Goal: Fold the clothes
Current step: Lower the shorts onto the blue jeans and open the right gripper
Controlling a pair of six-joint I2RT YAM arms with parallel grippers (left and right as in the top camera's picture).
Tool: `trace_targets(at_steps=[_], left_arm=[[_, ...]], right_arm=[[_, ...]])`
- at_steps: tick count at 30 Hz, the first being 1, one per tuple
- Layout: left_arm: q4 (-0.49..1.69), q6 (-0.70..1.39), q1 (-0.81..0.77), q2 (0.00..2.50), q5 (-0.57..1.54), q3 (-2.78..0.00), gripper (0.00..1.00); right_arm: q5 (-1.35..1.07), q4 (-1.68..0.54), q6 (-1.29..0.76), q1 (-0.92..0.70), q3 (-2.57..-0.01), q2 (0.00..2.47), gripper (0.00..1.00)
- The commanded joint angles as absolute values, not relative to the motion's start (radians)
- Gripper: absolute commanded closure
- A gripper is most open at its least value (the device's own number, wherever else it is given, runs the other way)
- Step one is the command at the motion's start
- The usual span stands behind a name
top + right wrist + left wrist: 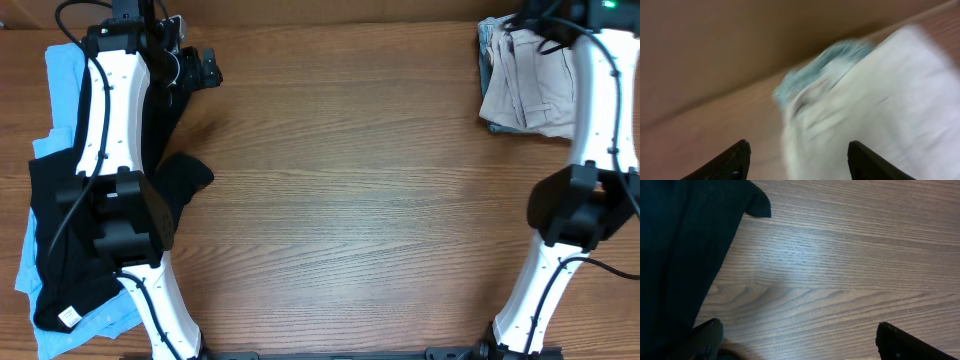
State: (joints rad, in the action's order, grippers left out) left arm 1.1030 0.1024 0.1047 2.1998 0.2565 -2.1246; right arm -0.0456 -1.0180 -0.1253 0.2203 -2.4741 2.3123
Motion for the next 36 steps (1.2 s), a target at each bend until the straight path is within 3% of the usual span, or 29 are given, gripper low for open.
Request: trace_targets(at_steps=[1,9,20,25,31,36], left_arm=[[1.093,0.109,0.097,2.199,0.251,-2.116,0.00],[1.087,0.109,0.097,2.199,0.251,-2.116,0.00],[1.084,0.109,0.097,2.199,0.251,-2.116,0.00],[1.073,0.109,0.097,2.199,0.251,-2.116,0.00],[1.072,0.109,0.097,2.199,0.251,-2.116,0.00],[1.073,0.109,0.097,2.199,0.251,-2.116,0.00]], right_arm=[[-0.045,-0.941,-0.139,0.269,-2.440,2.340,0.30],[-0.084,-0.749,-0.154,0.296,-2.407,2.484,0.23],[-0.140,-0.767,-0.157,0.197,-2.401,2.711,0.16],[-0.105,-0.776,-0.157,0.169,-2.425,2.687,0.12],[-0.102,-0.871,-0.154,0.181,-2.548,2.574,0.00],[-0.104,-1.029,-0.138,0.183,-2.679,2.420,0.00]])
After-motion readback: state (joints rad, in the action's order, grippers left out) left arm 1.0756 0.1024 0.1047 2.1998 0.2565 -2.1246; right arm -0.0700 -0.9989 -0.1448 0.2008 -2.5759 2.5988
